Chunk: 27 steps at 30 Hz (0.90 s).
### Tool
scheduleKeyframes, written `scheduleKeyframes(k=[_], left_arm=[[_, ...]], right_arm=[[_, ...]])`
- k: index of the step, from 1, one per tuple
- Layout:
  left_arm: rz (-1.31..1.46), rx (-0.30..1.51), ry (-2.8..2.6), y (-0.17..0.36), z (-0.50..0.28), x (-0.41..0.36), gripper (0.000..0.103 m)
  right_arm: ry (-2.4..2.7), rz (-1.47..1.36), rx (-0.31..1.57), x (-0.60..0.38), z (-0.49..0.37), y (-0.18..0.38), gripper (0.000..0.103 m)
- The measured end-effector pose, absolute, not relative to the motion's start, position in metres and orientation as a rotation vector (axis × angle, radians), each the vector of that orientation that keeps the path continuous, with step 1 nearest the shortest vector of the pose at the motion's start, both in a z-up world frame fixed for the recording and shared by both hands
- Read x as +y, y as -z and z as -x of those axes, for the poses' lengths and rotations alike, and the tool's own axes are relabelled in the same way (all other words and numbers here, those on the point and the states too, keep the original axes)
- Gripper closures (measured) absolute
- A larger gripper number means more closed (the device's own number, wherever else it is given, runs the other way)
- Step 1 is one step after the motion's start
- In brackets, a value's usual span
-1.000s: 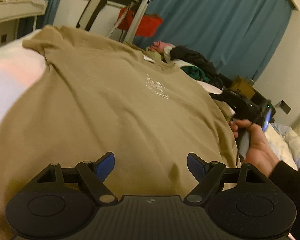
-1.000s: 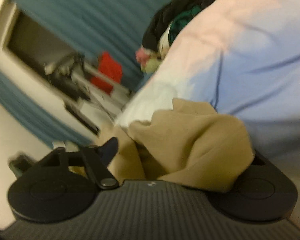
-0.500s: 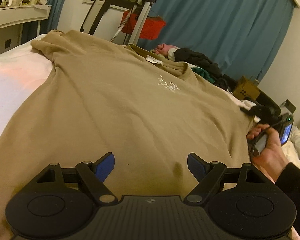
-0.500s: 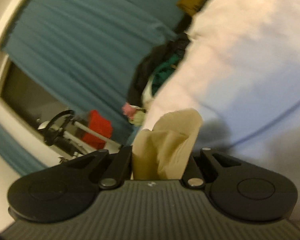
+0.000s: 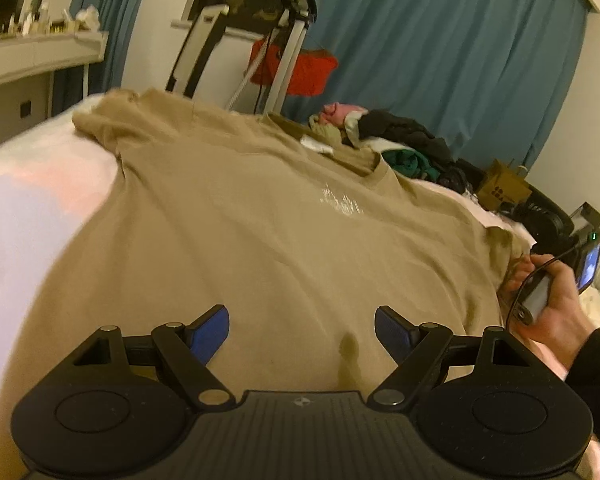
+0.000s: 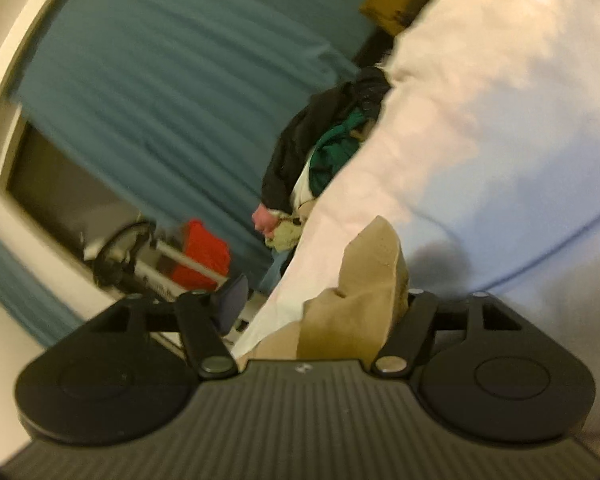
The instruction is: Fold clothes
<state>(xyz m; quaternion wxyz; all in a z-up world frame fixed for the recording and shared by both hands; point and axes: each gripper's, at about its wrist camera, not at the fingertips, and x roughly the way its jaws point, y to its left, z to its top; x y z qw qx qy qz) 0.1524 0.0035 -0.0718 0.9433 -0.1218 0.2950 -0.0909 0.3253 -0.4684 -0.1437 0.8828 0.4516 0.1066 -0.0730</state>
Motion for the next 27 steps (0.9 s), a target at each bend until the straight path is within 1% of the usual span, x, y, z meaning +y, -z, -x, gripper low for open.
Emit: scheduleKeyframes(k=[1, 2, 4, 7, 12, 15, 17, 20, 23, 27], left_arm=[[0.242, 0.595, 0.176, 0.070, -0.151, 0.005, 0.021], [0.238, 0.591, 0.168, 0.067, -0.151, 0.006, 0.021], [0.241, 0.594, 0.156, 0.061, -0.149, 0.010, 0.021], [0.206, 0.613, 0.114, 0.050, -0.149, 0.016, 0.021], [0.179, 0.613, 0.074, 0.033, -0.143, 0.040, 0.021], [0.197, 0.619, 0.057, 0.026, -0.141, 0.055, 0.021], [0.217, 0.611, 0.045, 0.022, -0.141, 0.065, 0.020], [0.243, 0.596, 0.031, 0.020, -0.148, 0.080, 0.020], [0.271, 0.603, -0.016, 0.025, -0.160, 0.096, 0.020], [0.292, 0.626, -0.024, 0.038, -0.171, 0.101, 0.020]], right_arm=[[0.171, -0.895, 0.246, -0.463, -0.326, 0.135, 0.089], [0.197, -0.855, 0.269, -0.459, -0.328, 0.126, 0.089], [0.238, -0.775, 0.295, -0.449, -0.328, 0.105, 0.092], [0.254, -0.655, 0.253, -0.430, -0.324, 0.063, 0.093], [0.245, -0.380, 0.203, -0.348, -0.324, -0.007, 0.093], [0.229, -0.219, 0.198, -0.286, -0.333, -0.025, 0.093], [0.203, -0.074, 0.207, -0.236, -0.340, -0.026, 0.093], [0.128, 0.124, 0.253, -0.159, -0.352, -0.006, 0.091], [0.047, 0.162, 0.340, -0.109, -0.366, 0.030, 0.091], [0.025, 0.230, 0.426, -0.077, -0.384, 0.070, 0.090]])
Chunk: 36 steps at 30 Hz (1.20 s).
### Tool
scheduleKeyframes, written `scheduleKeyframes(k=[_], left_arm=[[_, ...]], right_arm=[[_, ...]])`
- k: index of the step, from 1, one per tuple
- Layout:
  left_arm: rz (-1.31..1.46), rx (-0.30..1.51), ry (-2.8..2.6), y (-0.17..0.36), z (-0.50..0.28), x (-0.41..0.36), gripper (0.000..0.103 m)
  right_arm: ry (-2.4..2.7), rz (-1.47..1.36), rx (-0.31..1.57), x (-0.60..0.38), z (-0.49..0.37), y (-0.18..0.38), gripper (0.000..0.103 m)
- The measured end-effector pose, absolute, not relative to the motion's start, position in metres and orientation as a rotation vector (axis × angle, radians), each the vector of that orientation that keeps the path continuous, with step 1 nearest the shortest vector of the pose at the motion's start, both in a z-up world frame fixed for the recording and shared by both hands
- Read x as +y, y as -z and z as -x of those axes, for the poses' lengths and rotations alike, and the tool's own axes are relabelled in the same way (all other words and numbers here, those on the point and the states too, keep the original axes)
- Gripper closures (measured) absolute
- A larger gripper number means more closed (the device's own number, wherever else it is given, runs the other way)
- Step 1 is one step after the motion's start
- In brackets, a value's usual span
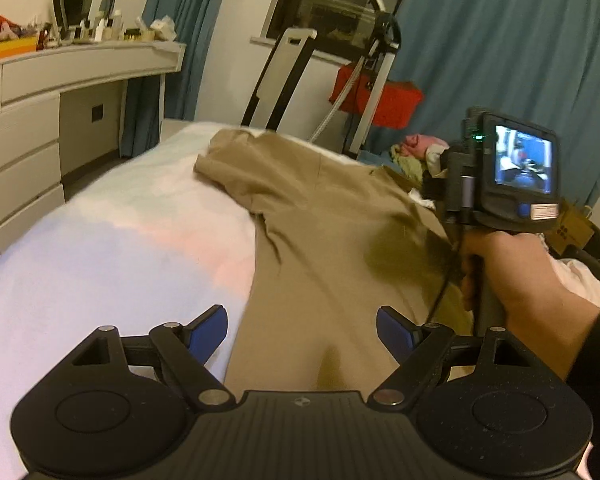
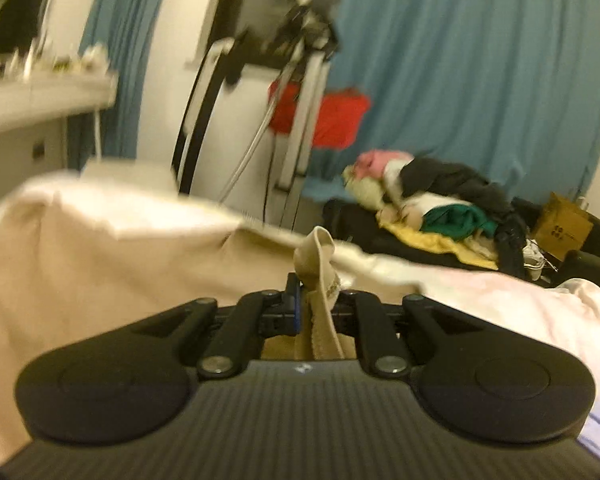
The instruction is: Fold clothes
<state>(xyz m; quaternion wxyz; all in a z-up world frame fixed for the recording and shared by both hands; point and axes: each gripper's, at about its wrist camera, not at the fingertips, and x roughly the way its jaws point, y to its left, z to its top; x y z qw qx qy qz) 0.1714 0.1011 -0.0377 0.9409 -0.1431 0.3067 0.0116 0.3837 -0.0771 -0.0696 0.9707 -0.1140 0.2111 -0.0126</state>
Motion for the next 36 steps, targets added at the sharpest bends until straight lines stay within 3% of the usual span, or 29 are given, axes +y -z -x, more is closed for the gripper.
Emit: scheduleKeyframes(k=[2, 3, 4, 6, 15, 21, 29, 36], left_arm=[[0.302, 0.649, -0.013, 0.044, -0.176, 0.101, 0.020], [0.307, 0.657, -0.008, 0.047, -0.178, 0.101, 0.020], [0.312, 0.659, -0.002, 0.048, -0.180, 0.101, 0.020], [0.315, 0.655, 0.003, 0.050, -0.182, 0.101, 0.020], [0.261, 0.627, -0.001, 0.044, -0.176, 0.087, 0.020], [0.220, 0.605, 0.022, 0.033, -0.158, 0.071, 0.020], [0.165, 0.635, 0.158, 0.030, -0.105, 0.032, 0.021], [0.094, 0.708, 0.343, 0.041, -0.067, -0.027, 0.030]], right_arm=[[-0.019, 0.178, 0.444, -0.077, -0.388, 0.076, 0.086], [-0.055, 0.140, 0.452, -0.080, -0.390, 0.076, 0.071], [-0.092, 0.102, 0.462, -0.084, -0.392, 0.075, 0.043], [-0.158, 0.043, 0.475, -0.090, -0.392, 0.071, 0.014], [-0.245, -0.076, 0.438, -0.116, -0.319, 0.011, 0.017], [-0.228, -0.225, 0.432, -0.176, -0.204, -0.020, 0.017], [-0.137, -0.473, 0.435, -0.263, -0.070, -0.005, 0.017], [-0.084, -0.554, 0.387, -0.317, -0.035, -0.005, 0.016]])
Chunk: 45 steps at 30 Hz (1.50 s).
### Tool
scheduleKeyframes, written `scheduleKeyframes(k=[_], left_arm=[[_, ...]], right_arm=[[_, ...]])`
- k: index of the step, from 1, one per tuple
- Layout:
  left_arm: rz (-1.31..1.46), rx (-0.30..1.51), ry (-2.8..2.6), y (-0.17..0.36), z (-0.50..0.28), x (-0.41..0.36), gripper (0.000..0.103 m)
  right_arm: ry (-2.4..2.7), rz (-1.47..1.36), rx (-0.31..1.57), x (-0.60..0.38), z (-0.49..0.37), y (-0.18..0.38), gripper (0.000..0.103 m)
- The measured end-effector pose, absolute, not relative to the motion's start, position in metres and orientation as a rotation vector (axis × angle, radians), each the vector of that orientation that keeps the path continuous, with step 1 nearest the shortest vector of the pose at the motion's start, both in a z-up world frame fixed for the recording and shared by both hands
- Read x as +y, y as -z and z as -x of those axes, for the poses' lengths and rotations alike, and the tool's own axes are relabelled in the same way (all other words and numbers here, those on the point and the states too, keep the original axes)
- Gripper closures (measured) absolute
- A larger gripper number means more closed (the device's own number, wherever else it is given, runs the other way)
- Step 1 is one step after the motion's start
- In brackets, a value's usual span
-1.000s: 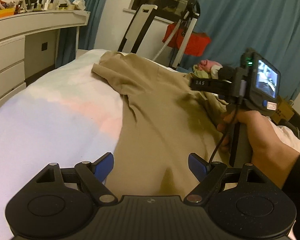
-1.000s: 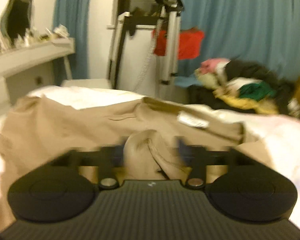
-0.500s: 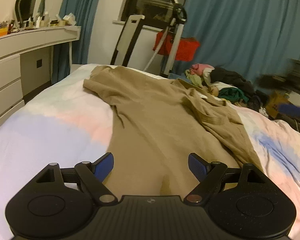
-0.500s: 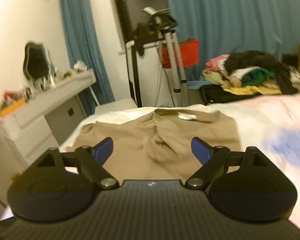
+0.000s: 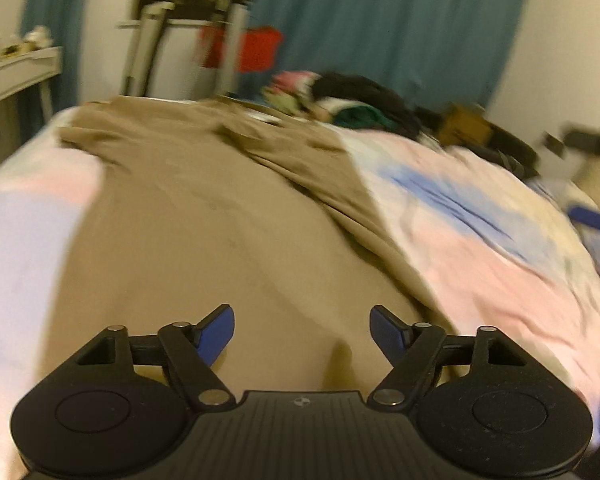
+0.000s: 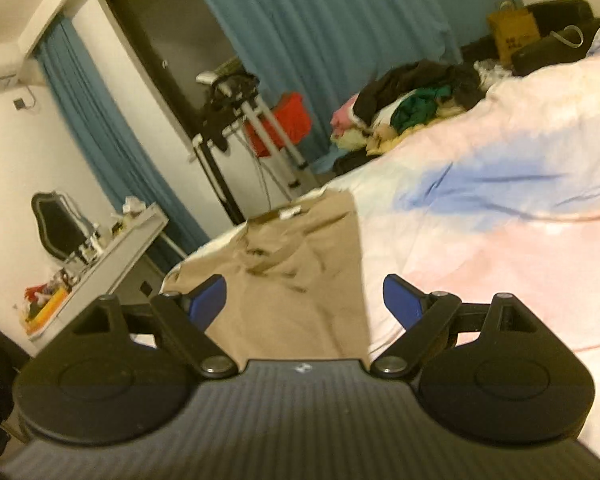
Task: Fold clothes
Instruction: 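Grasp the opposite side edge of the shirt with the left gripper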
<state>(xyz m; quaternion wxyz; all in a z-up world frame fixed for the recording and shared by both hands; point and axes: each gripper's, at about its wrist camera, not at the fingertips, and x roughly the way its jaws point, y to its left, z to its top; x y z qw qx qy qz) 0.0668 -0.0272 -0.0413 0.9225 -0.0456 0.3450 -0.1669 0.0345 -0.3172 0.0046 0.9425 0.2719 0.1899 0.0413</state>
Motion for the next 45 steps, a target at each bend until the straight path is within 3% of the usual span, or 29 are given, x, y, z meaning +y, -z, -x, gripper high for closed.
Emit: scheduleKeyframes(k=[2, 9, 20, 23, 26, 32, 38, 45], left_arm=[[0.099, 0.728, 0.410, 0.045, -0.059, -0.044, 0.034], [0.202, 0.850, 0.694, 0.067, -0.046, -0.094, 0.062], [0.177, 0.999, 0.752, 0.113, -0.048, -0.118, 0.063], [0.169, 0.991, 0.751, 0.114, -0.049, -0.117, 0.091], [0.206, 0.997, 0.747, 0.112, -0.053, -0.110, 0.100], [0.371, 0.948, 0.799, 0.083, -0.052, -0.077, 0.101], [0.708, 0.976, 0.830, 0.070, -0.054, -0.004, 0.102], [0.817, 0.973, 0.667, 0.072, -0.056, 0.071, 0.103]], right_arm=[[-0.058, -0.555, 0.362, -0.327, -0.031, -0.005, 0.016], [-0.046, -0.650, 0.384, -0.357, -0.038, 0.011, 0.016], [-0.063, -0.646, 0.497, -0.348, -0.059, 0.033, 0.016], [-0.052, -0.656, 0.516, -0.348, -0.062, 0.037, 0.016], [-0.021, -0.674, 0.527, -0.351, -0.063, 0.041, 0.016], [0.012, -0.701, 0.537, -0.356, -0.061, 0.044, 0.016], [0.017, -0.665, 0.525, -0.354, -0.055, 0.039, 0.016], [-0.051, -0.637, 0.572, -0.341, -0.062, 0.042, 0.016]])
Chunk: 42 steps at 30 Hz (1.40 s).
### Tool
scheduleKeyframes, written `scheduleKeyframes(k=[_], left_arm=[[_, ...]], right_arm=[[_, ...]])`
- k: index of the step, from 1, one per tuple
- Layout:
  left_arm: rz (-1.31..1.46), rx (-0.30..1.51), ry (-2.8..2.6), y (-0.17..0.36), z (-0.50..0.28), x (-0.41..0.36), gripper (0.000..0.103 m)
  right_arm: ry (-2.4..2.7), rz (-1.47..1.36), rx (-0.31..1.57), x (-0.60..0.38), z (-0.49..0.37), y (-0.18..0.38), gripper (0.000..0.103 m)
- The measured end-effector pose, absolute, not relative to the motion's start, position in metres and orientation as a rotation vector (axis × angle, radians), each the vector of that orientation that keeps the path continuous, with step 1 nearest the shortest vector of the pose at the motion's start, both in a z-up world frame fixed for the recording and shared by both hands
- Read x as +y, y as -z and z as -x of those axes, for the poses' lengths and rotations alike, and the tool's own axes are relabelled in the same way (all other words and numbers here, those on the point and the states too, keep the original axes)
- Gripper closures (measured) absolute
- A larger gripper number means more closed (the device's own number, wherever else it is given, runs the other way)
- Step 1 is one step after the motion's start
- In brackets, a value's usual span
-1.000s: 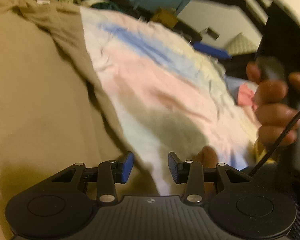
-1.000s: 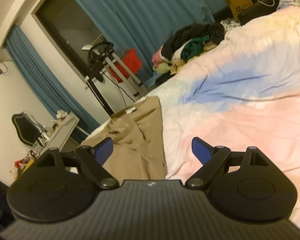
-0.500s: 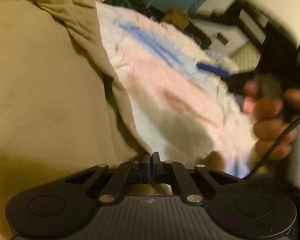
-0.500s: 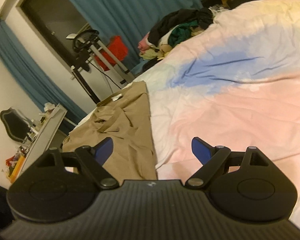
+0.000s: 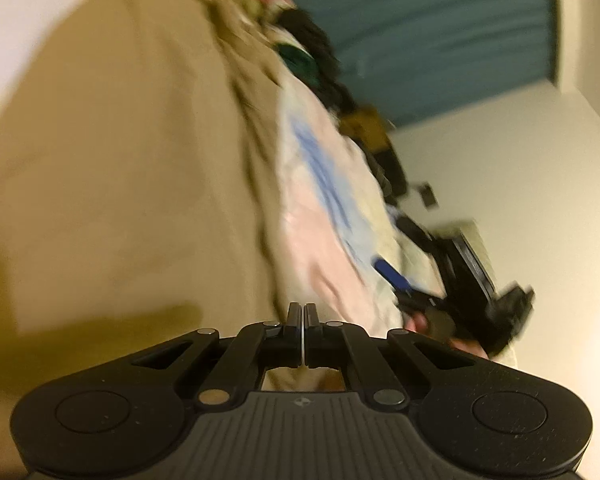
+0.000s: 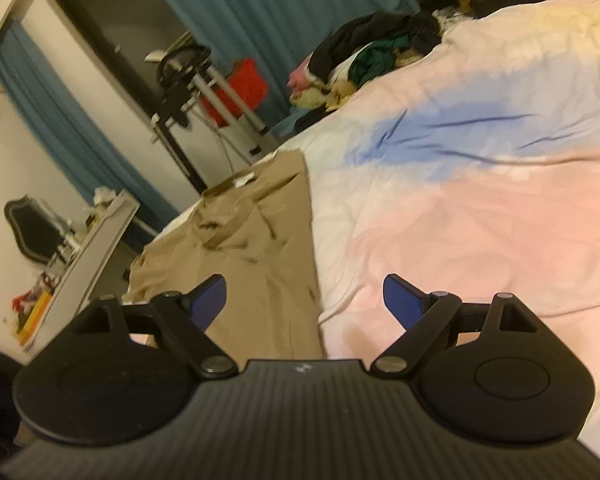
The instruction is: Fold clothes
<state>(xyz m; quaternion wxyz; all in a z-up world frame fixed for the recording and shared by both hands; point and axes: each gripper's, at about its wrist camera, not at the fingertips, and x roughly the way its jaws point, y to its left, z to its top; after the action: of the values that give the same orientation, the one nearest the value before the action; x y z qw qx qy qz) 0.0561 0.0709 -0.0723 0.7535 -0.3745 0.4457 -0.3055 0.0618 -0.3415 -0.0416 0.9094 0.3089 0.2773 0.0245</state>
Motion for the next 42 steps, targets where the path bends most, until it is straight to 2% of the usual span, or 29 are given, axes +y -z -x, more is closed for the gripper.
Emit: scheduleKeyframes(k=[3, 5, 7, 9, 11, 12, 17, 19, 22, 23, 24, 35, 42], left_arm=[[0.776, 1.002, 0.646, 0.077, -0.060, 0.063, 0.103], [0.709, 1.016, 0.674, 0.076, -0.061, 0.039, 0.100], [0.641, 1.028, 0.701, 0.075, -0.063, 0.014, 0.088], [0.562, 1.045, 0.712, 0.075, -0.065, -0.014, 0.065], [0.476, 1.060, 0.713, 0.078, -0.066, -0.041, 0.056], [0.440, 1.073, 0.713, 0.082, -0.066, -0.054, 0.055], [0.290, 1.152, 0.708, 0.103, -0.064, -0.106, 0.055], [0.233, 1.169, 0.643, 0.108, -0.065, -0.115, 0.061], [0.208, 1.180, 0.562, 0.109, -0.069, -0.126, 0.074], [0.210, 1.182, 0.545, 0.108, -0.070, -0.128, 0.090], [0.215, 1.185, 0.535, 0.109, -0.072, -0.127, 0.100], [0.358, 1.163, 0.632, 0.090, -0.079, -0.115, 0.102], [0.522, 1.101, 0.795, 0.063, -0.088, -0.110, 0.102]], right_arm=[[-0.066, -0.631, 0.581, -0.336, -0.062, 0.041, 0.016], [-0.074, -0.635, 0.577, -0.337, -0.061, 0.040, 0.016], [-0.075, -0.636, 0.568, -0.339, -0.060, 0.038, 0.016], [-0.067, -0.638, 0.563, -0.340, -0.059, 0.037, 0.016], [-0.060, -0.645, 0.558, -0.342, -0.058, 0.036, 0.016], [-0.059, -0.652, 0.555, -0.344, -0.058, 0.036, 0.016], [-0.054, -0.685, 0.550, -0.353, -0.057, 0.039, 0.016], [-0.056, -0.698, 0.550, -0.356, -0.057, 0.041, 0.016], [-0.053, -0.716, 0.550, -0.360, -0.058, 0.043, 0.016], [-0.049, -0.721, 0.551, -0.361, -0.059, 0.044, 0.016], [-0.044, -0.728, 0.554, -0.363, -0.059, 0.046, 0.016], [0.006, -0.821, 0.493, -0.390, -0.053, 0.049, 0.016], [0.064, -0.573, 0.286, -0.371, -0.032, 0.017, 0.016]])
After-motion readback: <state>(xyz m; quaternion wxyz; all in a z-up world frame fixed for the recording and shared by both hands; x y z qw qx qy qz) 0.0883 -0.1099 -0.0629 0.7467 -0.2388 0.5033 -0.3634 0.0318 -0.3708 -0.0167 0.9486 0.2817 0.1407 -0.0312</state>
